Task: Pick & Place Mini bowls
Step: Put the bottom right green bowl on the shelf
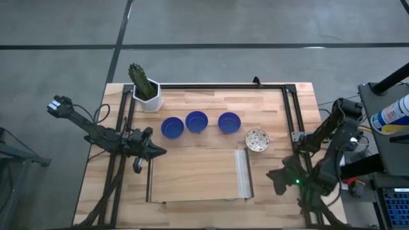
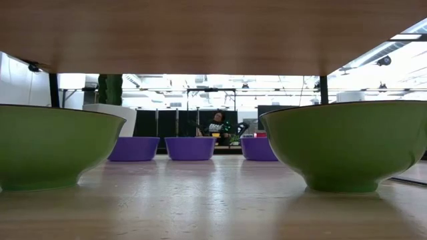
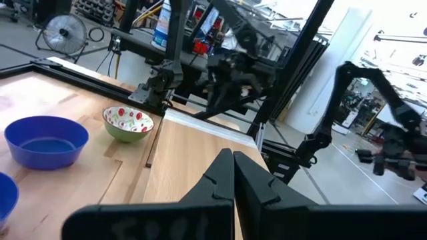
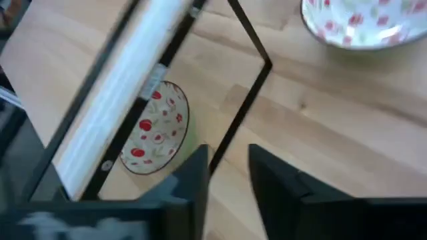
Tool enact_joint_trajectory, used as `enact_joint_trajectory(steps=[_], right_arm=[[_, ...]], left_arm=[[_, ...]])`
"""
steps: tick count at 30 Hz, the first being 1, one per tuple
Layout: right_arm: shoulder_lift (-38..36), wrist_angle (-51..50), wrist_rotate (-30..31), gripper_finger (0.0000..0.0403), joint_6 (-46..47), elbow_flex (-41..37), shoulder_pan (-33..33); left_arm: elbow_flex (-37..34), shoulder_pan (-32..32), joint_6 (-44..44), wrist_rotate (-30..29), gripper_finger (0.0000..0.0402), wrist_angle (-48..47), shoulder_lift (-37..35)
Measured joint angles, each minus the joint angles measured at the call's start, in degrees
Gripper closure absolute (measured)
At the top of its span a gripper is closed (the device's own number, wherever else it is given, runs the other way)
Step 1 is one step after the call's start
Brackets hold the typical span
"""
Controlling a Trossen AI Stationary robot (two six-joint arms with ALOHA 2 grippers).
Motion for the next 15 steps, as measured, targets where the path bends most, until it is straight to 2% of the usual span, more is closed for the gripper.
enact_joint_trajectory(steps=[3, 6, 11, 15], right_arm=[[-2.61, 8.97, -0.41, 0.0235, 0.31, -5.76, -1.67], [-4.36, 15.12, -0.52, 0.0207, -1.84, -9.88, -2.95], [-5.08, 19.09, -0.64, 0.0198, -0.59, -14.40, -4.32], [-4.82, 28.41, -0.74, 0.0200, -3.37, -17.49, -5.41]], left_arm=[[0.00, 0.00, 0.00, 0.67, 0.0402, 0.00, 0.00], [0.00, 0.00, -0.02, 1.33, 0.0402, 0.02, 0.00], [0.00, 0.00, -0.07, 1.73, 0.0402, 0.00, 0.00], [0.00, 0.00, -0.07, 1.75, 0.0402, -0.04, 0.00]])
